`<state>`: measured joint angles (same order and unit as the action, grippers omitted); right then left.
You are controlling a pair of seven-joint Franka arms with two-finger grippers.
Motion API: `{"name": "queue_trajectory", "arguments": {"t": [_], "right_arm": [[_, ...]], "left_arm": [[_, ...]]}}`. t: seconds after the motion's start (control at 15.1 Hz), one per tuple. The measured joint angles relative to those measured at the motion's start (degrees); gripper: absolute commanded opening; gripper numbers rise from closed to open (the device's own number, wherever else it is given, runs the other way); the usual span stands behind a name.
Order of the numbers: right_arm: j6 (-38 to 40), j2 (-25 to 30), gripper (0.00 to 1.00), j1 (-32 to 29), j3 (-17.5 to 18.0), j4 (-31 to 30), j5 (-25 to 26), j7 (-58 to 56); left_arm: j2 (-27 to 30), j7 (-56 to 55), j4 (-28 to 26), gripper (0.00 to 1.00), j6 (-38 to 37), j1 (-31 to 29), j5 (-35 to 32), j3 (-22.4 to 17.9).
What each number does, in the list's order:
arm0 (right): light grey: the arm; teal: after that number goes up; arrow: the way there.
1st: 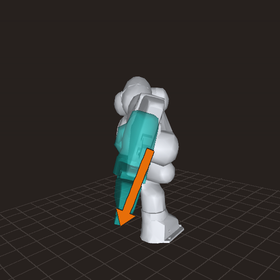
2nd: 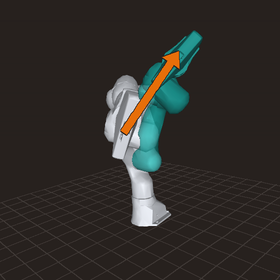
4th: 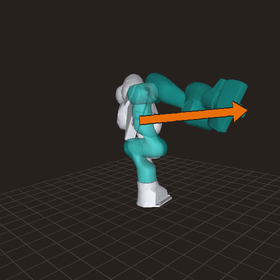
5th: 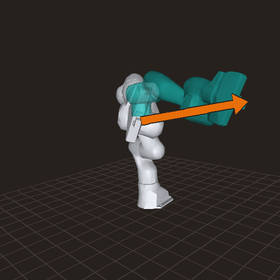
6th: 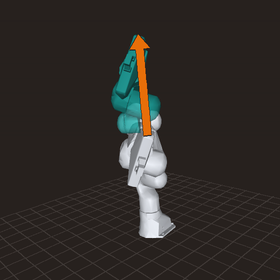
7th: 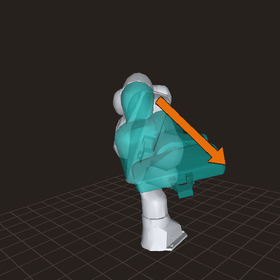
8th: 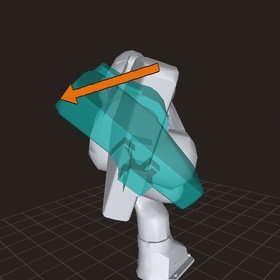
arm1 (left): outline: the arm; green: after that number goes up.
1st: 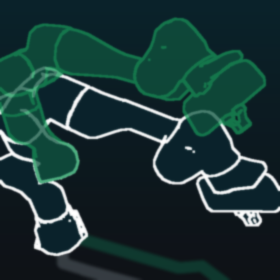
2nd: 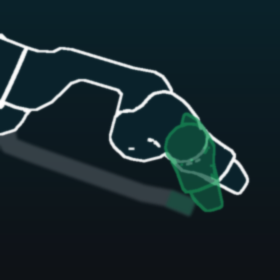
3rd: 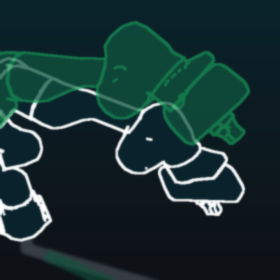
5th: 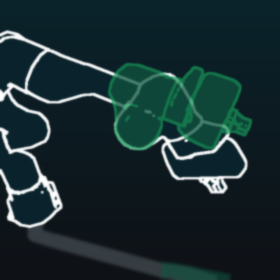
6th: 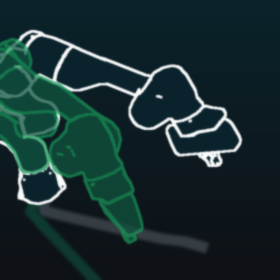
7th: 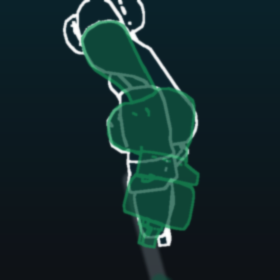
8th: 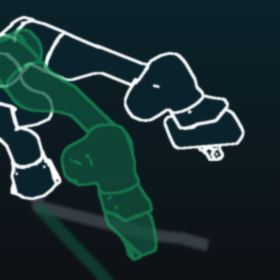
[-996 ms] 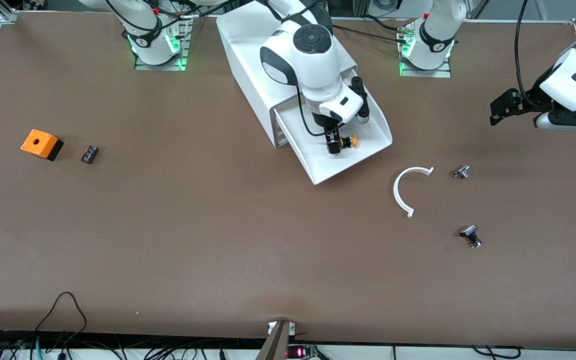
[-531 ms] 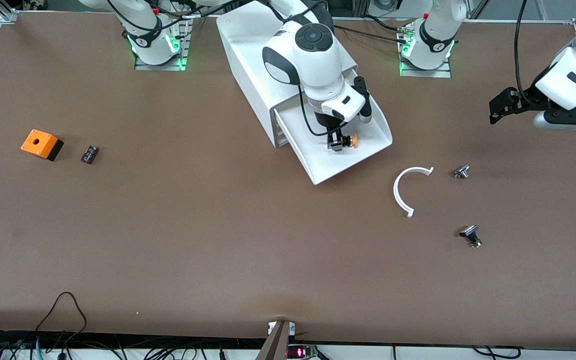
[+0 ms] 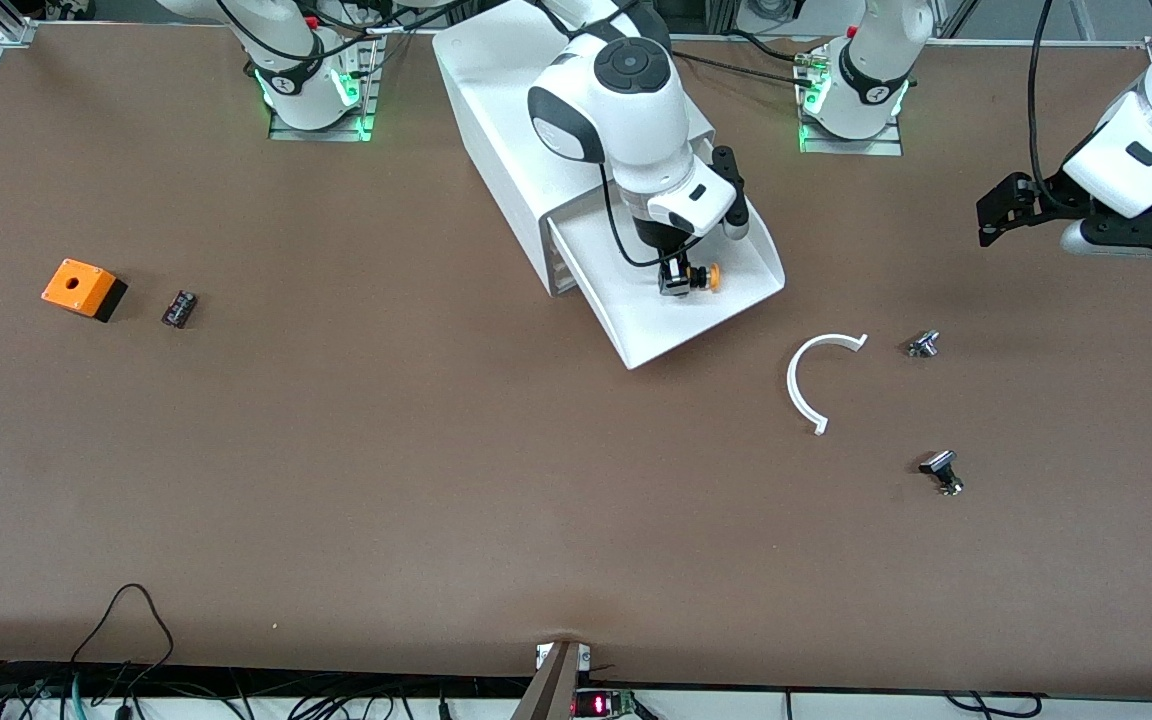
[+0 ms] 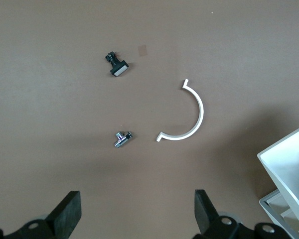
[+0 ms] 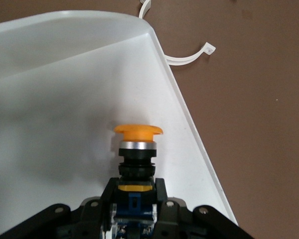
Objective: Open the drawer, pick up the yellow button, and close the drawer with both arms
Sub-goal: 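Lift the yellow button out of the drawer with the right gripper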
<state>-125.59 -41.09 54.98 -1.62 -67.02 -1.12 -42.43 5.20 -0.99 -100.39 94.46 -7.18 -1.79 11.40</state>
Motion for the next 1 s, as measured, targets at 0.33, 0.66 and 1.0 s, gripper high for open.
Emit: {"name": "queue_trajectory", "arguments": {"t": [0.33, 0.66, 1.0], "right_arm": [[3.73, 3.59, 0.27, 0.03, -0.78, 0.6, 0.0, 6.43], [4.64, 7.69, 0.28, -3.5, -3.15, -3.46, 0.0, 14.63], [5.67, 13.21, 0.28, -8.65, -4.79, -10.32, -0.03, 18.15]], "left_arm": [[-0.27, 0.01, 0.0, 1.0, -0.06, 0.0, 0.0, 0.0], [-2.29, 0.05, -0.18, 1.0, -0.31, 0.13, -0.2, 0.32], [-6.42, -0.67, -1.03, 1.0, -1.46, 0.2, -0.22, 0.52]]}}
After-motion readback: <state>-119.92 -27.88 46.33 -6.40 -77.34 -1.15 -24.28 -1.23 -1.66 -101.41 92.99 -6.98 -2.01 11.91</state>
